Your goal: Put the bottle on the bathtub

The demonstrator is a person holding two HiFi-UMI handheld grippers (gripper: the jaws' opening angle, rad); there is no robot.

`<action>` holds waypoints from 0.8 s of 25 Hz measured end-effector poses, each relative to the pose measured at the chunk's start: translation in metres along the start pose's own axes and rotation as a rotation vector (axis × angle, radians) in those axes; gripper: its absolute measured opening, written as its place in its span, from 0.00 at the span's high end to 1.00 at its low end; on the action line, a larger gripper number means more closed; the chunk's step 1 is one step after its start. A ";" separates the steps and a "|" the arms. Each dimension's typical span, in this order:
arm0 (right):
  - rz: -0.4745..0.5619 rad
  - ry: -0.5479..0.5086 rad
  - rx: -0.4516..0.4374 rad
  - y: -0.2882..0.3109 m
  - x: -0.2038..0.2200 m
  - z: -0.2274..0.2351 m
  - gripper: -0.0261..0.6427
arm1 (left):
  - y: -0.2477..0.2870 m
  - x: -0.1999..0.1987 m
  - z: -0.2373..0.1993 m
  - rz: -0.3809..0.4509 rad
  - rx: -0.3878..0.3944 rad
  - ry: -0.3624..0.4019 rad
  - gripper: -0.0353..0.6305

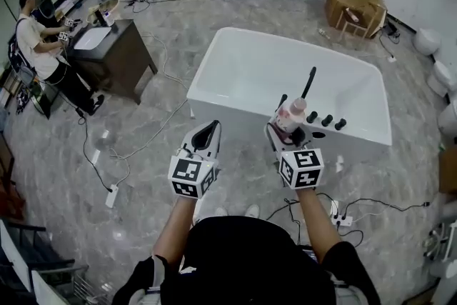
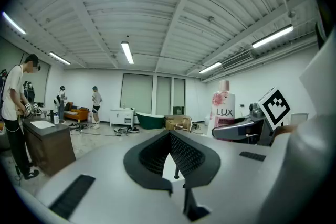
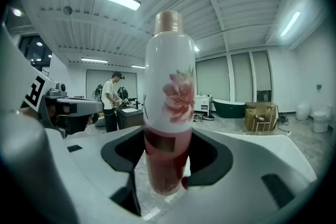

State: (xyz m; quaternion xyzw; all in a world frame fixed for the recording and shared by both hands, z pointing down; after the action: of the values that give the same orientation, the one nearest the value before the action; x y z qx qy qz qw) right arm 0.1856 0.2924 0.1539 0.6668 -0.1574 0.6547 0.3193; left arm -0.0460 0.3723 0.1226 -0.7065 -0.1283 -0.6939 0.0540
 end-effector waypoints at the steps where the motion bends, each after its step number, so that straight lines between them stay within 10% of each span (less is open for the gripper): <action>1: -0.002 -0.001 -0.003 0.000 0.001 0.002 0.58 | 0.001 0.001 0.001 0.000 -0.006 0.000 0.93; 20: -0.021 -0.008 -0.087 0.003 0.015 0.030 0.58 | 0.009 0.016 0.031 -0.020 -0.062 0.001 0.93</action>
State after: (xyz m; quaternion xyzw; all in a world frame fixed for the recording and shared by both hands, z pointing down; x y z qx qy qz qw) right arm 0.2084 0.2741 0.1712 0.6567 -0.1799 0.6410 0.3543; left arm -0.0133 0.3728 0.1381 -0.7063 -0.1138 -0.6983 0.0253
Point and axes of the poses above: the fingertips, and each gripper's own axes: y forward along the fingers, z to its right, x out of its underside, the point moved 8 cm from there along -y, backward along the fingers, and after that the axes turned 1 degree about z, right-handed, at the moved point
